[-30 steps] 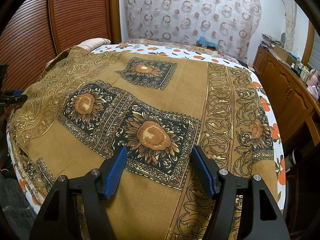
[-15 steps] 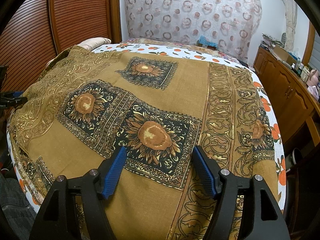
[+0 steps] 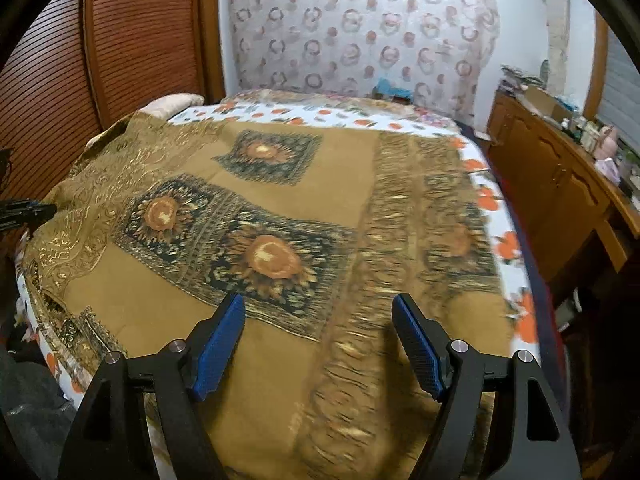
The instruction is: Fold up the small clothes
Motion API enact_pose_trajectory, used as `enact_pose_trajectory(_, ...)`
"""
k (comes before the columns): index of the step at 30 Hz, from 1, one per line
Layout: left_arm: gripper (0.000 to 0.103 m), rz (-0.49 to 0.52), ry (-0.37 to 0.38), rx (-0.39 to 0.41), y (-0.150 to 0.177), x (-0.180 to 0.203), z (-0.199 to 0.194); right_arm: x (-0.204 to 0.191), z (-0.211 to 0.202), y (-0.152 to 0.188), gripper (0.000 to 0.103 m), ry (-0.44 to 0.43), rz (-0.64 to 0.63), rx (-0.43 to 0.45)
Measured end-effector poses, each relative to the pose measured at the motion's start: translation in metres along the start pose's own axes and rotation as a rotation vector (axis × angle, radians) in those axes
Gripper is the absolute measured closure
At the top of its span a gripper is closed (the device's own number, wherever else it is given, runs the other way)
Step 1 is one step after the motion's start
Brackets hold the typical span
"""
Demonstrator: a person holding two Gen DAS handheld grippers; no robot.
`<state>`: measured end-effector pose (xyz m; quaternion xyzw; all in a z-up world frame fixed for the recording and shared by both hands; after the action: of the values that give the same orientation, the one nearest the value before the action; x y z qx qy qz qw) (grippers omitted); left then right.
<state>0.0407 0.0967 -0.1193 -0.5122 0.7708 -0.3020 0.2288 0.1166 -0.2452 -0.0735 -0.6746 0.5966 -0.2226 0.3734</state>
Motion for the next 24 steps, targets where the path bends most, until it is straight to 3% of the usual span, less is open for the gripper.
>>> enact_pose_trajectory(6,0.095,0.063,0.077,0.133,-0.064,0.032,-0.018,0.027,-0.029,0.0,0.025,0.036,0.057,0.043)
enact_pose_trajectory(11,0.096,0.162,0.177,0.204,-0.13,0.083,-0.007,0.047,-0.054,0.0,0.025,0.045,0.108,0.085)
enact_pose_trajectory(18,0.096,0.318,0.335,0.23,-0.202,0.173,0.02,0.066,-0.079,0.008,0.025,0.049,0.146,0.121)
enact_pose_trajectory(24,0.096,0.411,0.438,0.24,-0.234,0.242,0.018,0.074,-0.089,0.012,0.025,0.062,0.172,0.147)
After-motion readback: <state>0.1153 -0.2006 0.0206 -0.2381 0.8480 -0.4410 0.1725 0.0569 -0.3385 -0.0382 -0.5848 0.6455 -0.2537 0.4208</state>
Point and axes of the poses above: each gripper's, at about its wrist camera, not at the fingertips, and z roughly the way its jaws point, x to its right, y to its underside, the point moved 4 cm from there along z, roughly the way its jaws point, and after that the axes turned 15 degrees about z, right-handed, at the moved point
